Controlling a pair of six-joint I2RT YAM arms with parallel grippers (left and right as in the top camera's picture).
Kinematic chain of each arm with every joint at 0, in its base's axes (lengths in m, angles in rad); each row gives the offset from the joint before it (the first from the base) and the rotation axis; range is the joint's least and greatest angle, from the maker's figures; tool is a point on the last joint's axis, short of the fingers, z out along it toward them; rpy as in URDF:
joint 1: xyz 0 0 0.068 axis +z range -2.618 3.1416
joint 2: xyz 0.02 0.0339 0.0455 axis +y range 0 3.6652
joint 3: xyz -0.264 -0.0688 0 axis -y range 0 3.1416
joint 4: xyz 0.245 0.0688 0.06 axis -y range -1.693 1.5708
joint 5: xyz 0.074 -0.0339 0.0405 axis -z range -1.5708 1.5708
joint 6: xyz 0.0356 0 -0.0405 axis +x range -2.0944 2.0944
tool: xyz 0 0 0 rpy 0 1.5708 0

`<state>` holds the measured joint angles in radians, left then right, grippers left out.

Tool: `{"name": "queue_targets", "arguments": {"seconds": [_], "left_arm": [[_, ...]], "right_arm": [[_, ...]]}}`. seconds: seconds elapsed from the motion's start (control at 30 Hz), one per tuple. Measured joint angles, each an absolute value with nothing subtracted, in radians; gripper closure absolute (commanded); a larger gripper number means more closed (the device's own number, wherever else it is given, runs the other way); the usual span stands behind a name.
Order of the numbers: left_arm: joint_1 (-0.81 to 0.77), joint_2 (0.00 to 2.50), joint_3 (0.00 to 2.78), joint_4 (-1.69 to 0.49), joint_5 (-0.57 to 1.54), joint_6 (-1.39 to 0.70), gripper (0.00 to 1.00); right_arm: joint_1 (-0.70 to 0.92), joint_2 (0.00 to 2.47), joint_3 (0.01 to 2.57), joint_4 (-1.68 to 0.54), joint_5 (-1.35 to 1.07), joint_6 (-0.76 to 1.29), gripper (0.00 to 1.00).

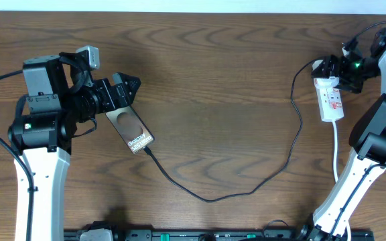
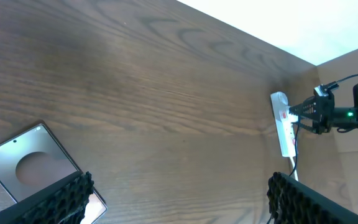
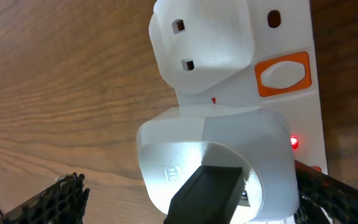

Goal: Plug charger to phone and switch on socket
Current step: 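Press the orange switch beside the plugged socket with the right gripper, then lift the right gripper up and away from the power strip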

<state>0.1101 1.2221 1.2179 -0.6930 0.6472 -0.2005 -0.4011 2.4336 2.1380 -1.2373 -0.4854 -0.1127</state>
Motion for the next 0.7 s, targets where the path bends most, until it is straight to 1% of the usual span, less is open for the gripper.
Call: {"name": "queue_targets", "arguments": {"seconds": [0.23, 0.43, 0.7], "left_arm": [[0.11, 1.222, 1.218, -0.7, 0.647, -0.201, 0.08], [0.11, 1.222, 1.218, -0.7, 0.646, -0.201, 0.08], [0.11, 1.222, 1.218, -0.701, 0.644, -0.201, 0.08]], "right_arm": [[-0.456, 2.434, 2.136, -1.288, -0.456, -0.041, 0.01], [-0.511, 2.42, 2.136, -1.344, -0.402, -0.039, 0.01], [-0.514, 2.27, 2.136, -1.375, -0.338, -0.045, 0.01]]}}
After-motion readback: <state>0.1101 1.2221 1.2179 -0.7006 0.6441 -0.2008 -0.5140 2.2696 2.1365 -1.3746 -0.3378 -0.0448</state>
